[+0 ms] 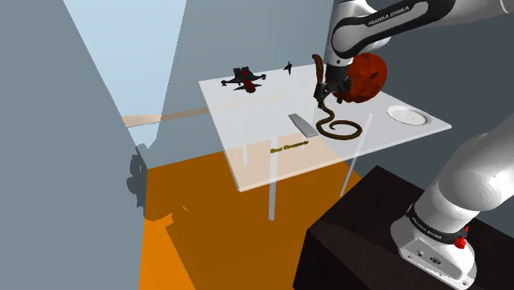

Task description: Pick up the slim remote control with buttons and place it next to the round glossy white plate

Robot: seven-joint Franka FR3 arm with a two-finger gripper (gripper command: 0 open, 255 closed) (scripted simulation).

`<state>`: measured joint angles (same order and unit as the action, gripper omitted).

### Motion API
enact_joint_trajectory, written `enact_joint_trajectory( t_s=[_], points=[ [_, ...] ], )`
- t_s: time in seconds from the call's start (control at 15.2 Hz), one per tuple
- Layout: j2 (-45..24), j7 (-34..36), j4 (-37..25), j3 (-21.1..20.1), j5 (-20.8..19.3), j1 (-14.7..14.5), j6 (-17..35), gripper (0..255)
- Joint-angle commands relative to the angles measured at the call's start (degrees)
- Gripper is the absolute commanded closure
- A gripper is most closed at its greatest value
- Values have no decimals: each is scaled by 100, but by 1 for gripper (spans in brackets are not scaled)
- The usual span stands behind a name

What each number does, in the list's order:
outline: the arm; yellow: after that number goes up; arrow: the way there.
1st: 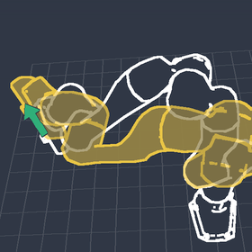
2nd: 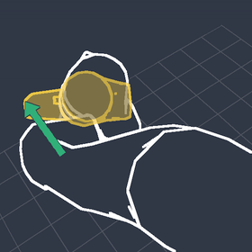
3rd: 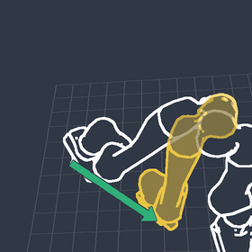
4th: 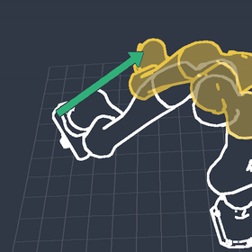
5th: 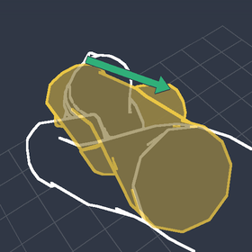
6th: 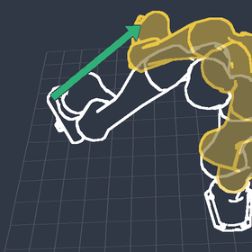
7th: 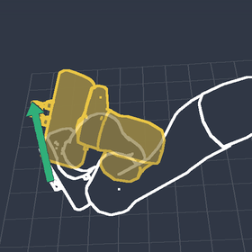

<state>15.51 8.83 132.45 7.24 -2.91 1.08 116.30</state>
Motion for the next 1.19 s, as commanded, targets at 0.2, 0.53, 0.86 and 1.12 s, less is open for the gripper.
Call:
enact_joint_trajectory(
  t_s=[0.2, 0.53, 0.86, 1.12],
  points=[
    [-1078, -42, -467, 78, 150, 5, 616, 0],
    [-2197, -125, -1157, 121, 362, 46, 1041, 0],
    [-3324, -203, -2036, 110, 588, 139, 1282, 0],
    [-3700, -228, -2252, 90, 659, 178, 1440, 0]
  ],
)
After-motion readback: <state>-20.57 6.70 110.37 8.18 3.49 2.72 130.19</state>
